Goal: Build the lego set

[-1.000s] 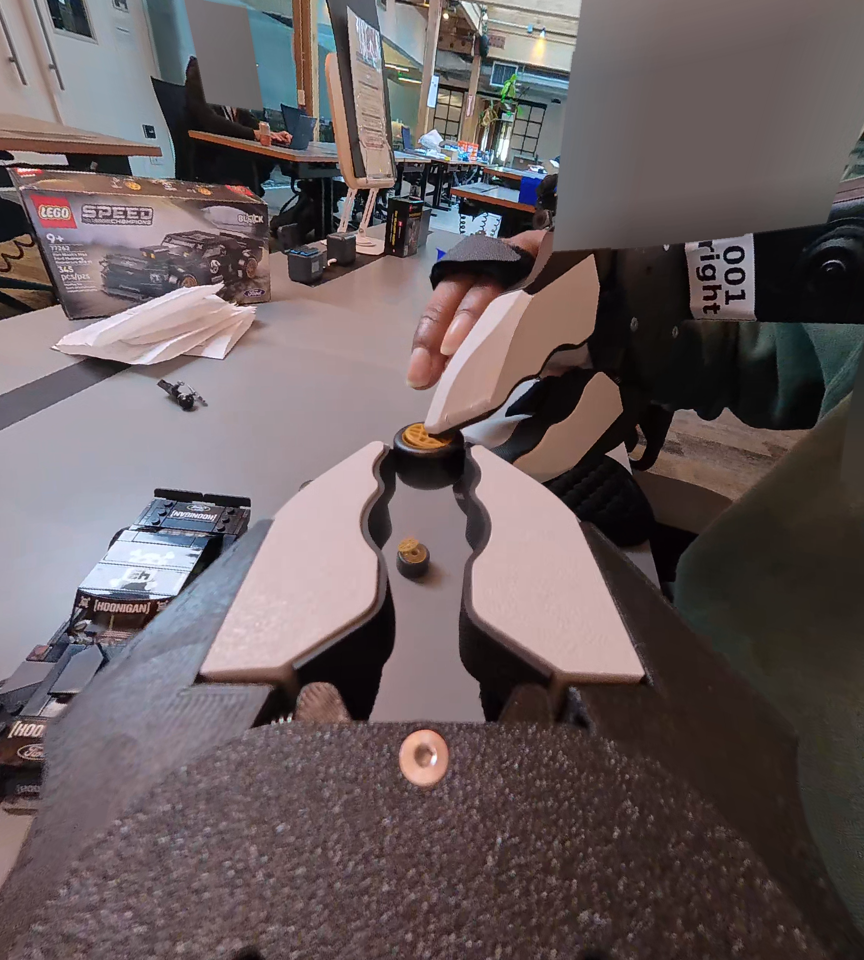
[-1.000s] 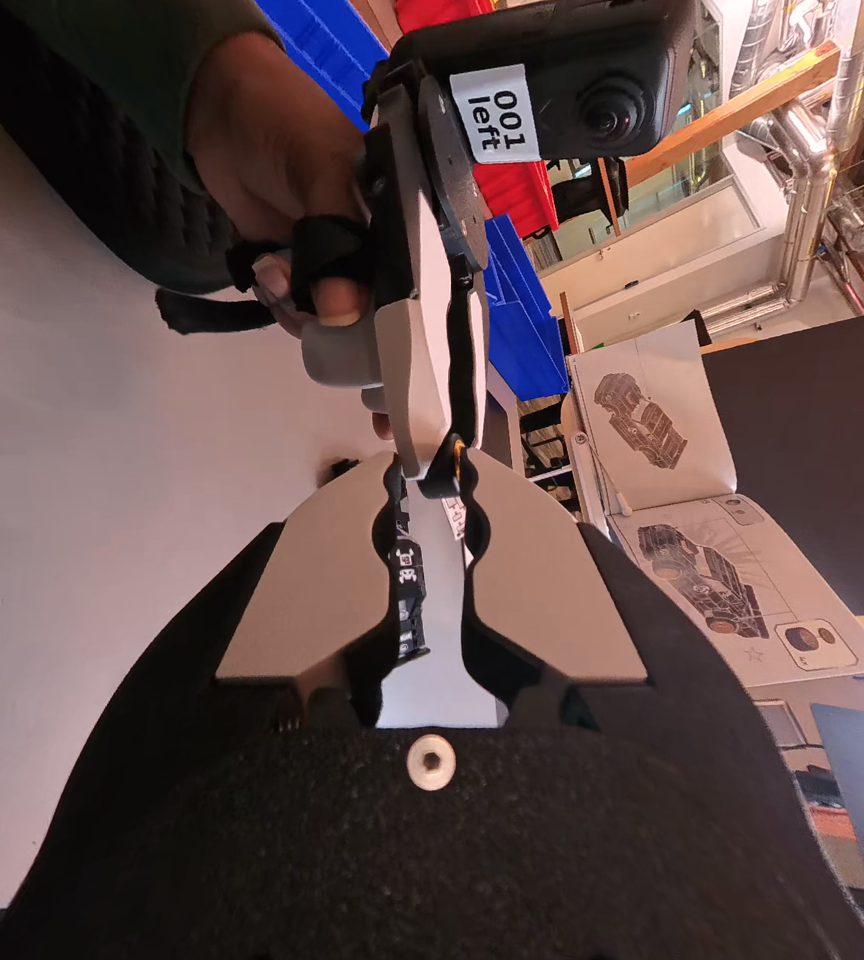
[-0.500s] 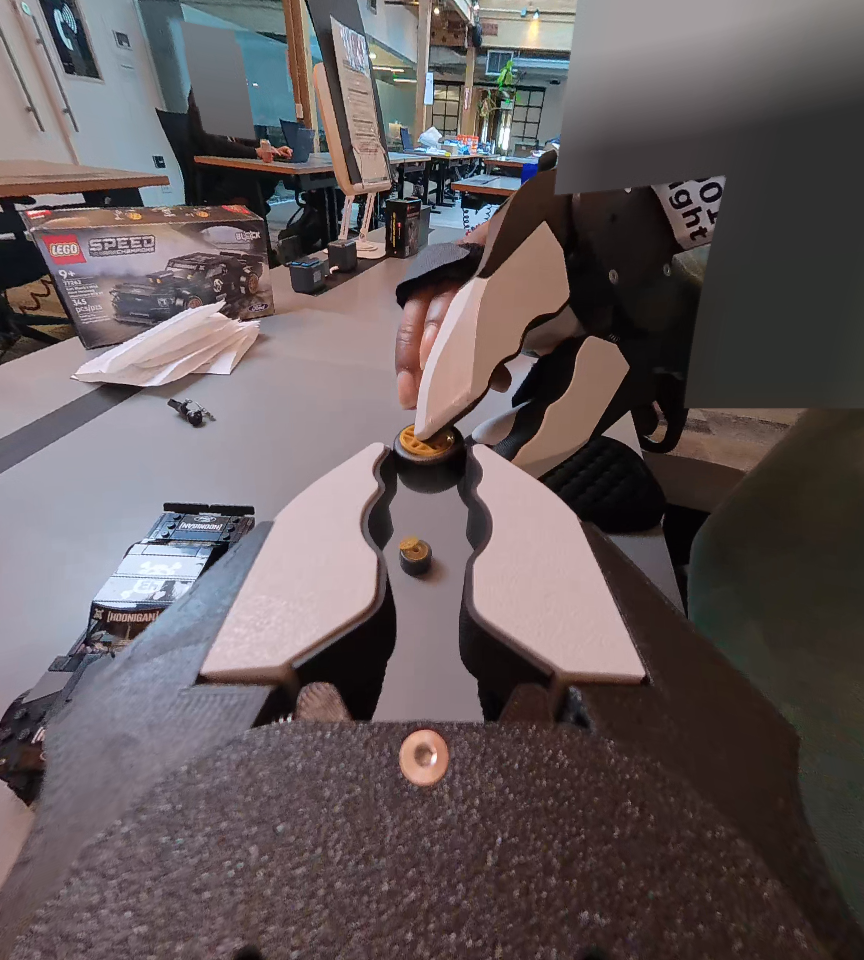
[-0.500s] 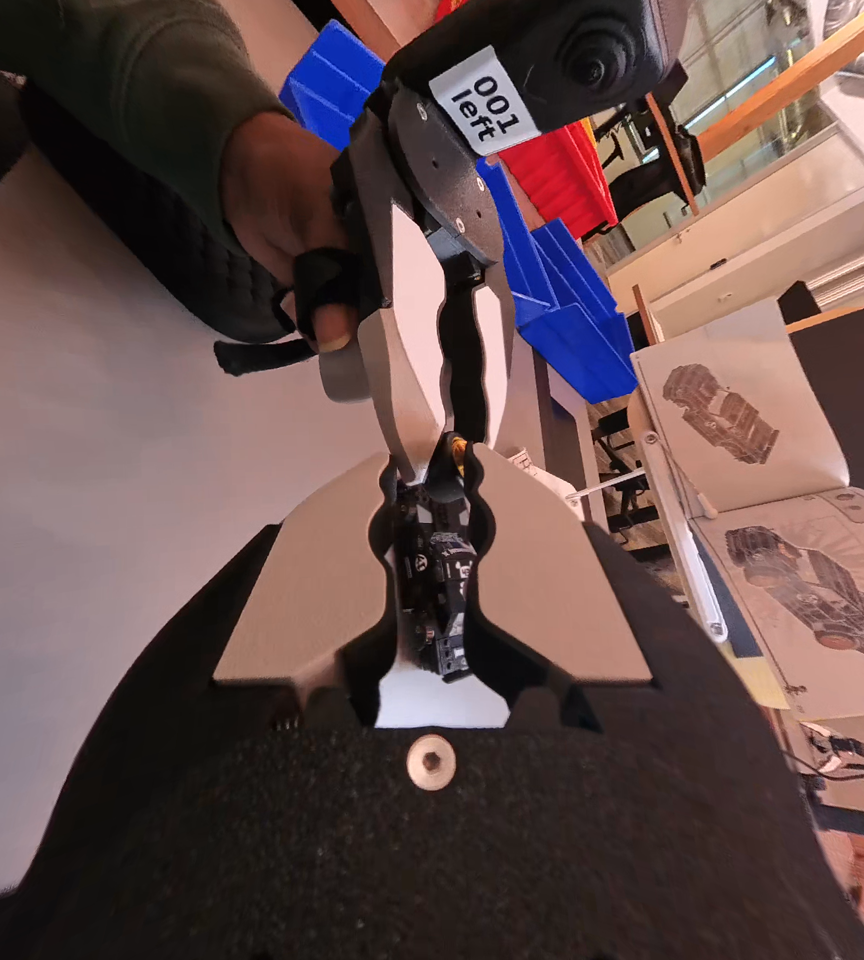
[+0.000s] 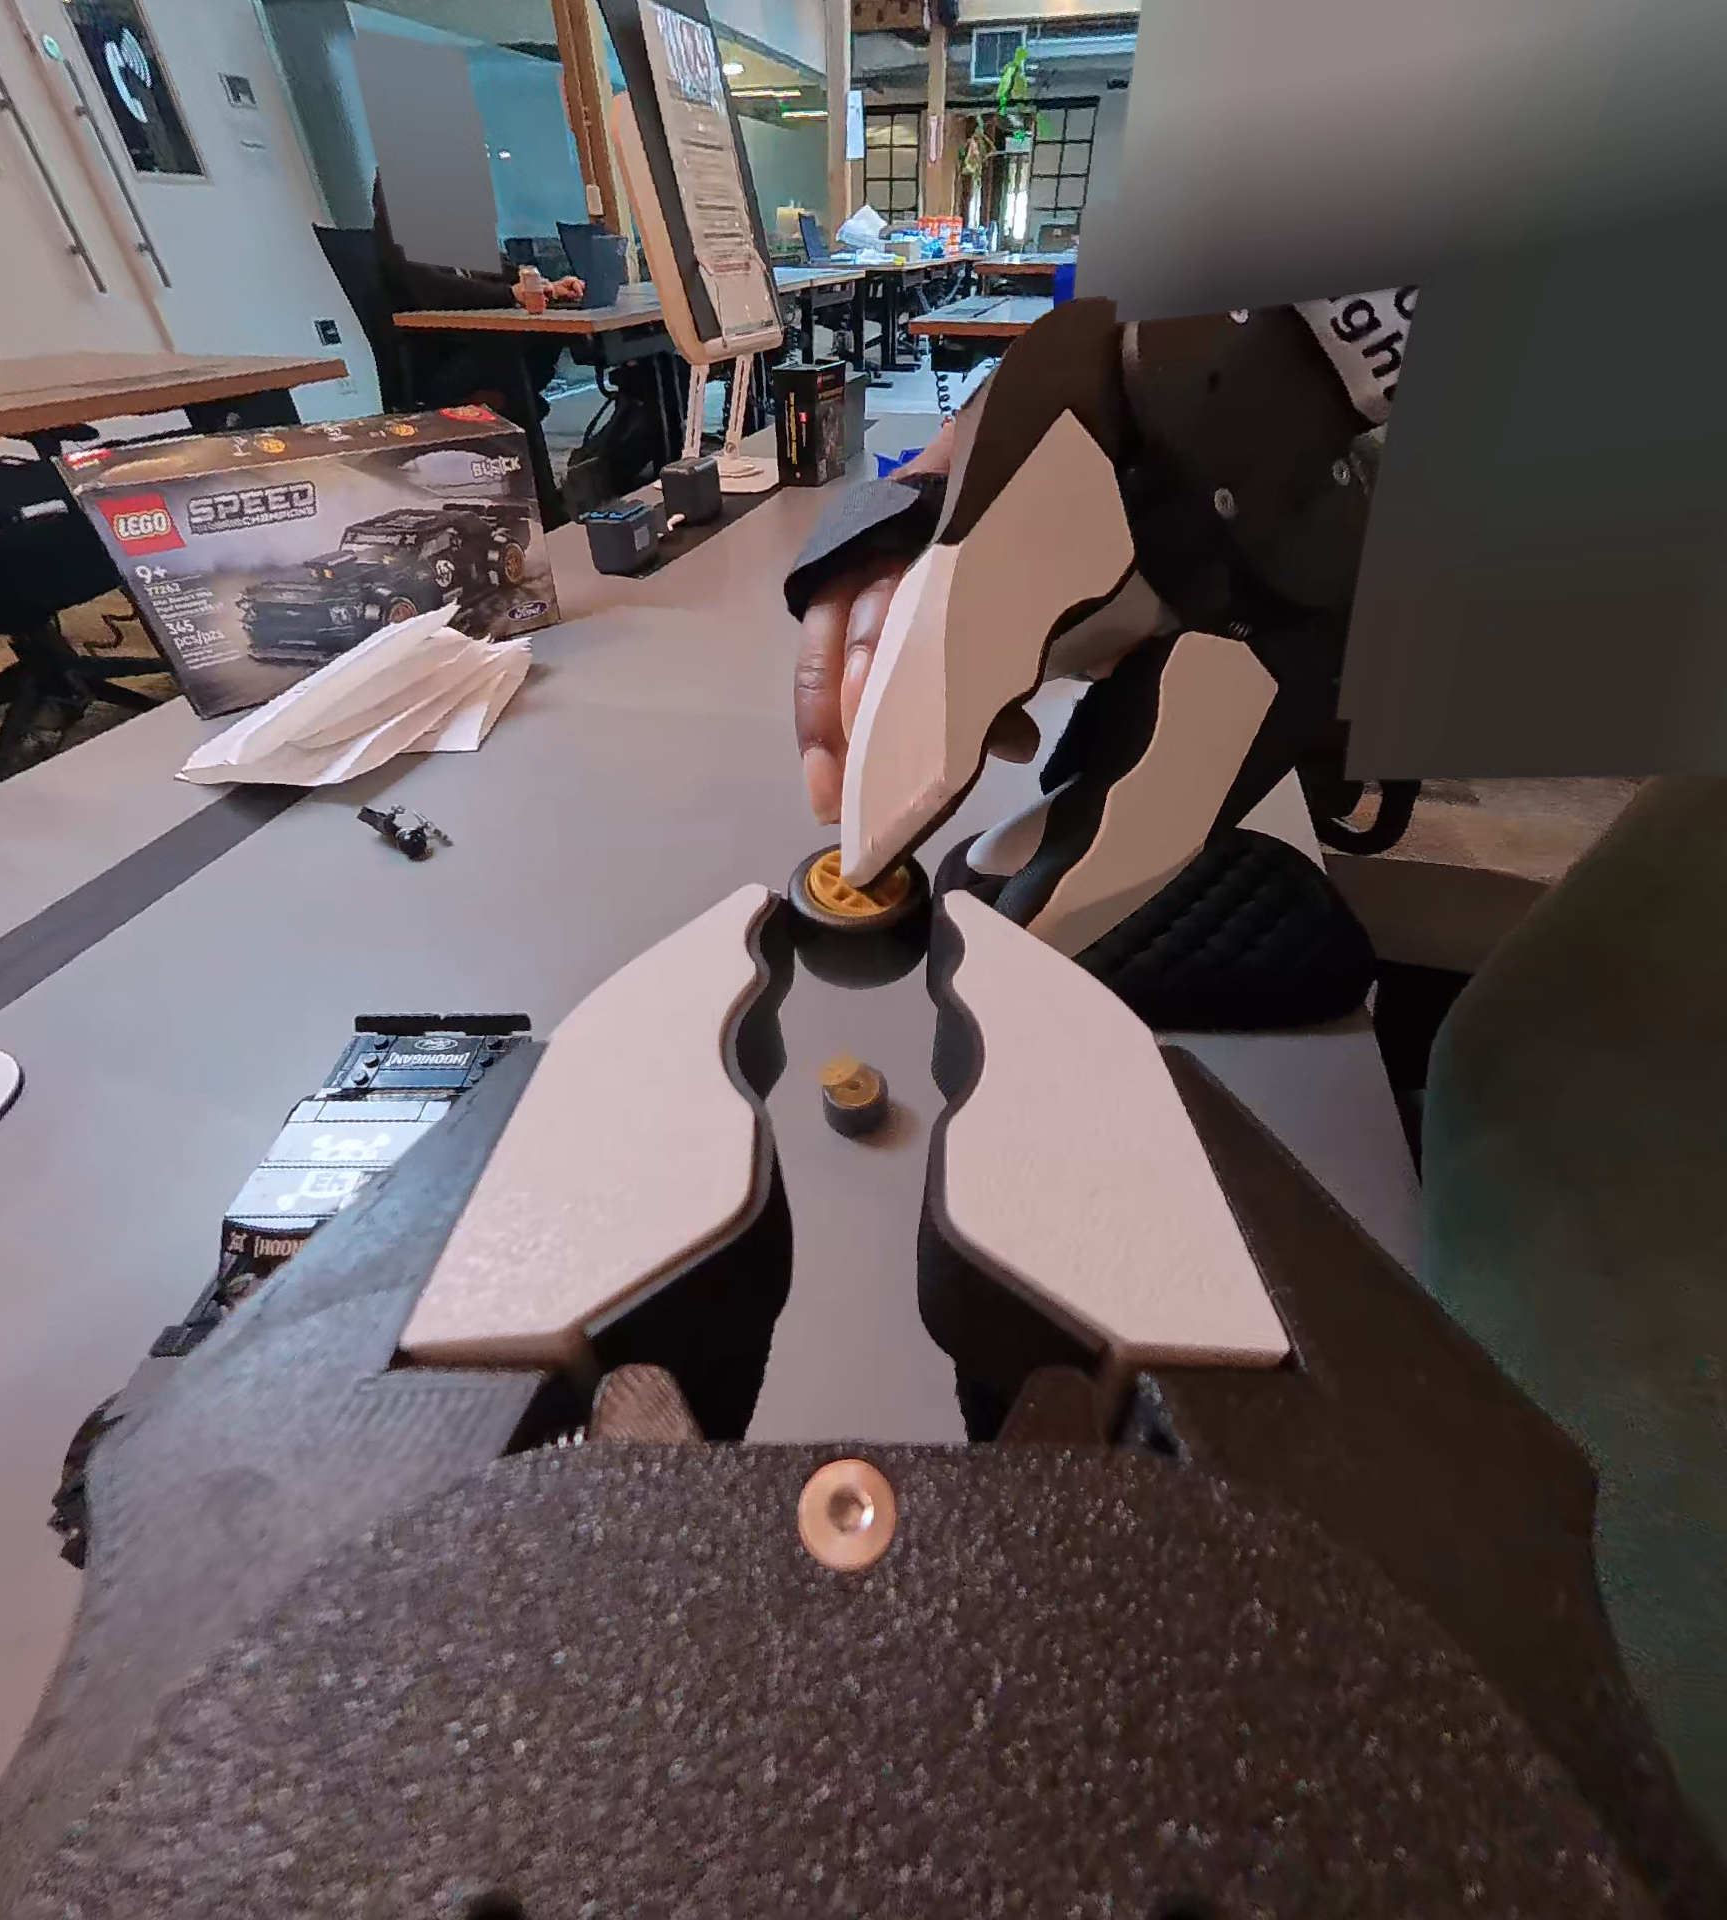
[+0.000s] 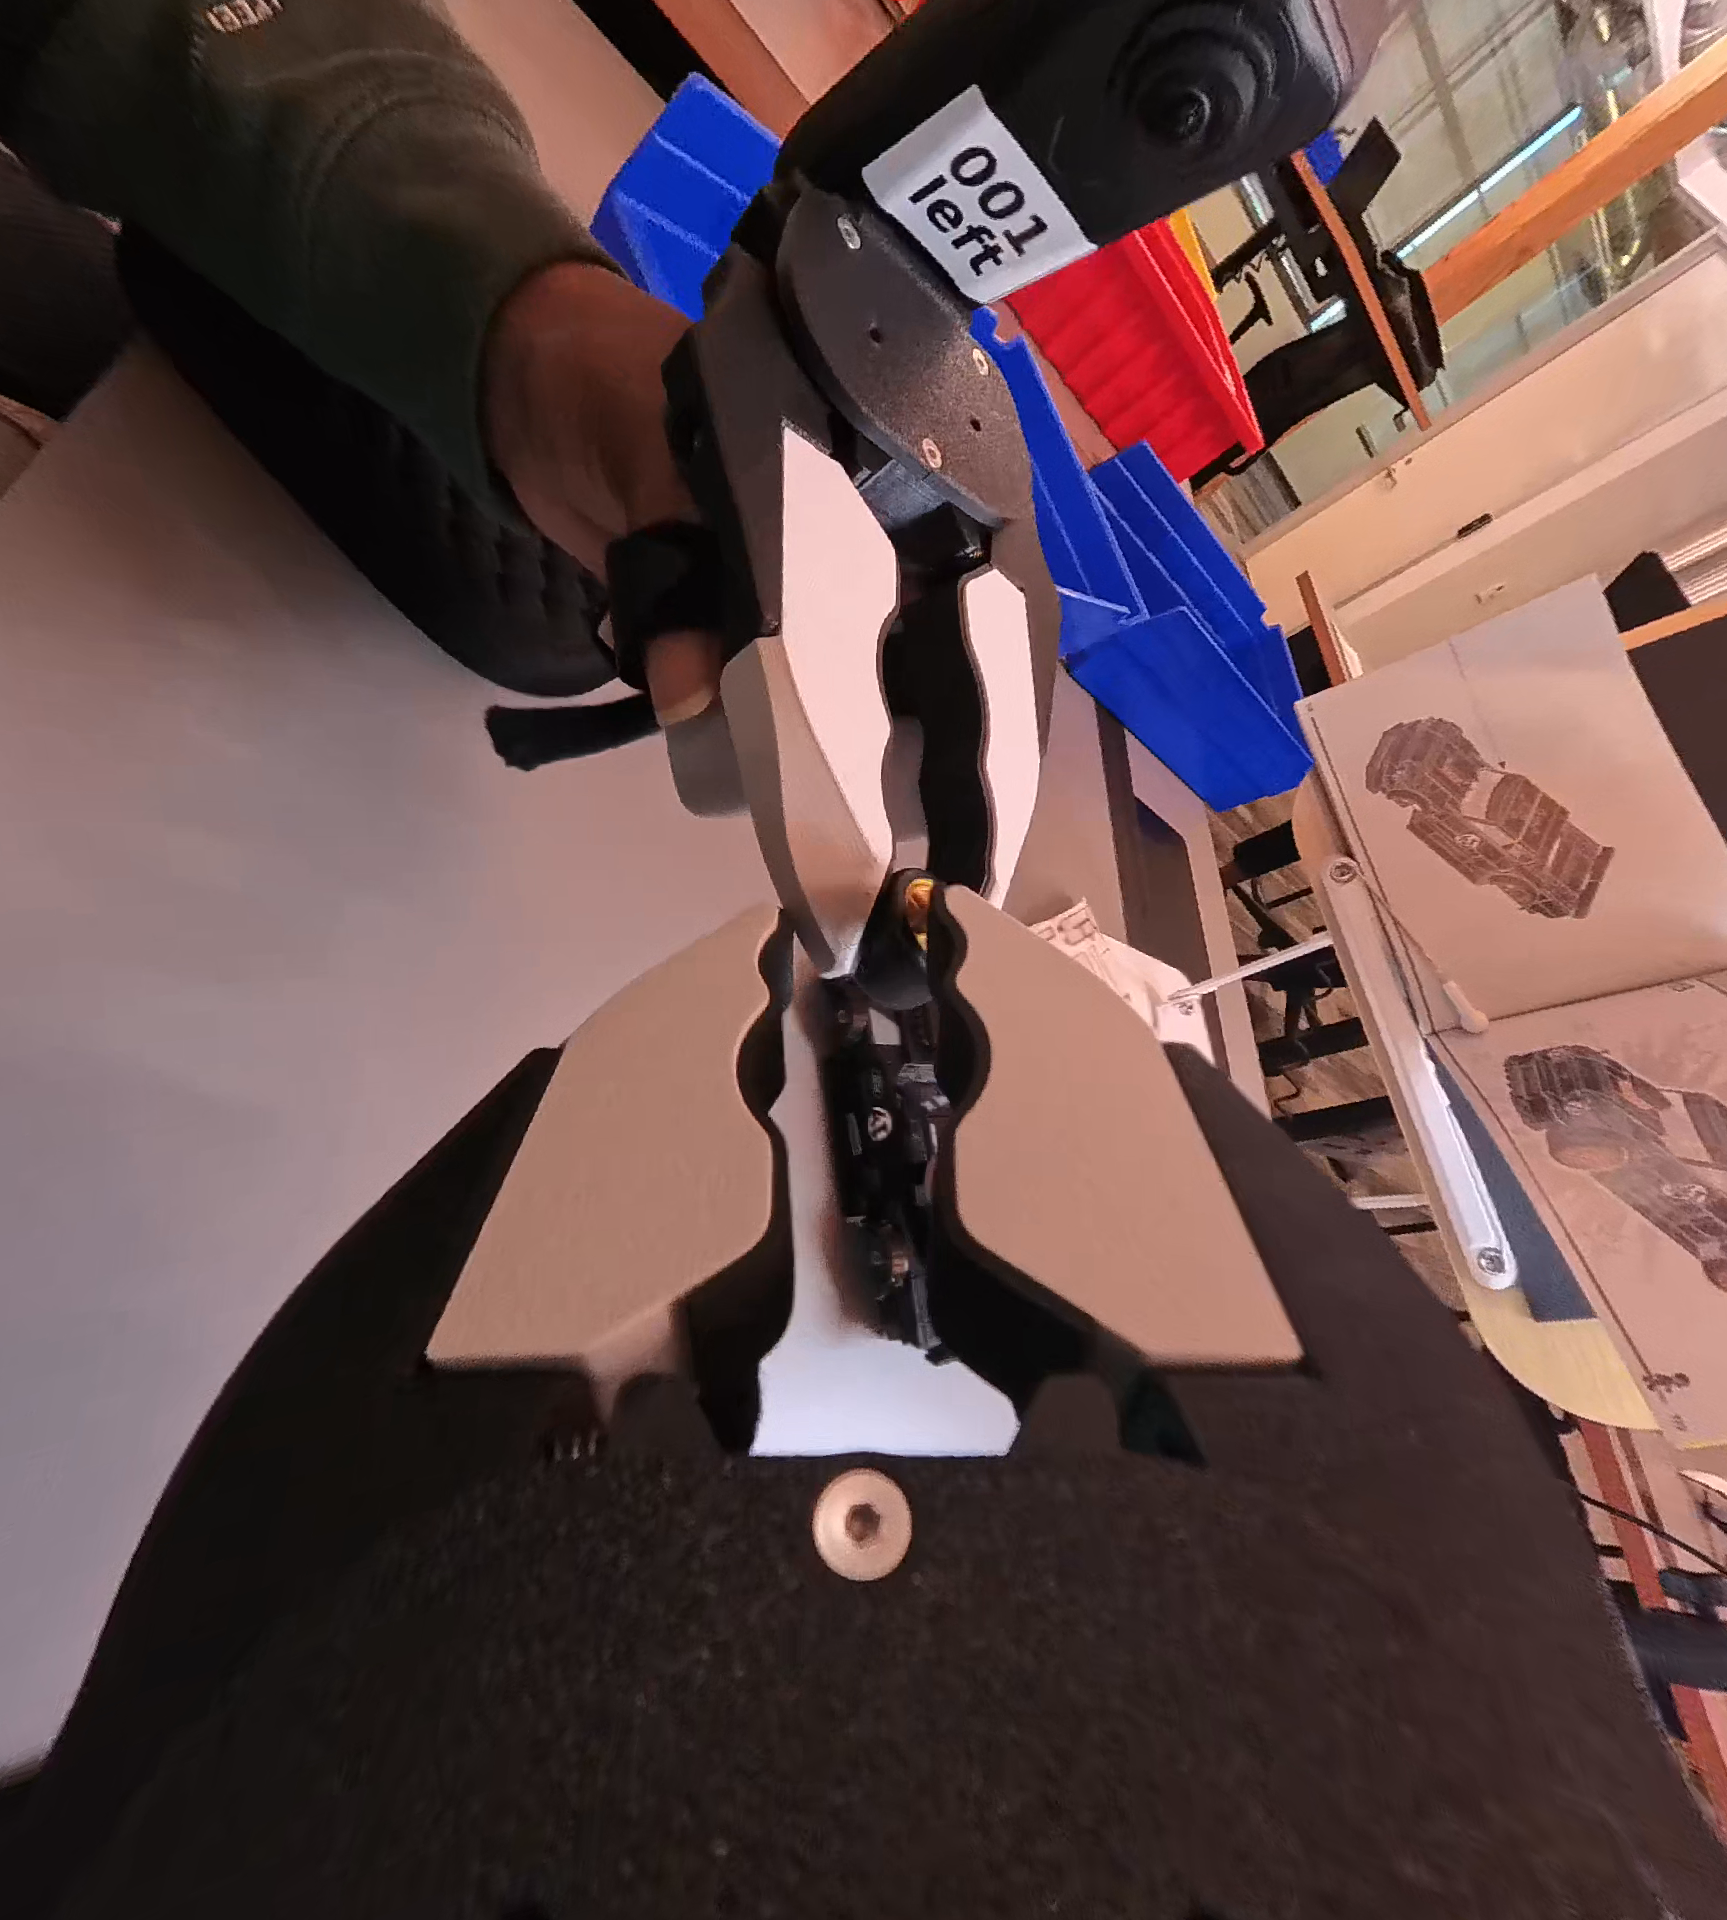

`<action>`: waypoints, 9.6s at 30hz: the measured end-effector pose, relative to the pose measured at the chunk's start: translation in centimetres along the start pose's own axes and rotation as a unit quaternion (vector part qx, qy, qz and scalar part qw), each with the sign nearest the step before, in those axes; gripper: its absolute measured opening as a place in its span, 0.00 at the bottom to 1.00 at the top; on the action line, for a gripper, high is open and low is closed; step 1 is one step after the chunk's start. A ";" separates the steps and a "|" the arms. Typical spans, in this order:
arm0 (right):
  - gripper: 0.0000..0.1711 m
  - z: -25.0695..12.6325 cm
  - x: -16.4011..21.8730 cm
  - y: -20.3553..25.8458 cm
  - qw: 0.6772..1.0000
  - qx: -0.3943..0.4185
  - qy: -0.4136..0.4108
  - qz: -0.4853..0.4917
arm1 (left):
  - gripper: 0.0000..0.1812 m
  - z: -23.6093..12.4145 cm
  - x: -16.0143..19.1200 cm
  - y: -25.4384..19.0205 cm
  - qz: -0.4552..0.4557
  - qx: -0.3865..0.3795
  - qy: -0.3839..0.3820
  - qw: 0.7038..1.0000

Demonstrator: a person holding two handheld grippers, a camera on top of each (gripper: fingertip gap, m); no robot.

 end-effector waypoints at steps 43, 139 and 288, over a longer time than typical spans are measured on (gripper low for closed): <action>0.19 0.0 0.0 1.4 0.998 -0.022 0.028 -0.055 | 0.14 -0.5 1.0 -0.7 -0.022 0.027 0.075 0.997; 0.22 -2.0 2.4 1.9 0.982 0.012 0.021 0.189 | 0.14 -0.4 4.4 0.3 -0.086 0.037 0.081 0.992; 0.08 0.1 6.7 2.8 0.677 0.009 -0.091 0.730 | 0.14 1.2 4.7 -1.4 0.222 -0.012 0.087 0.971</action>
Point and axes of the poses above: each gripper's, where its closed fingertips meet, z out along the fingers, x out of its underside, y = z × x across the jaws, the point moved 5 cm from there along -z, back along the fingers, and after that the axes turned 11 degrees about -y, right-handed, at the moved point
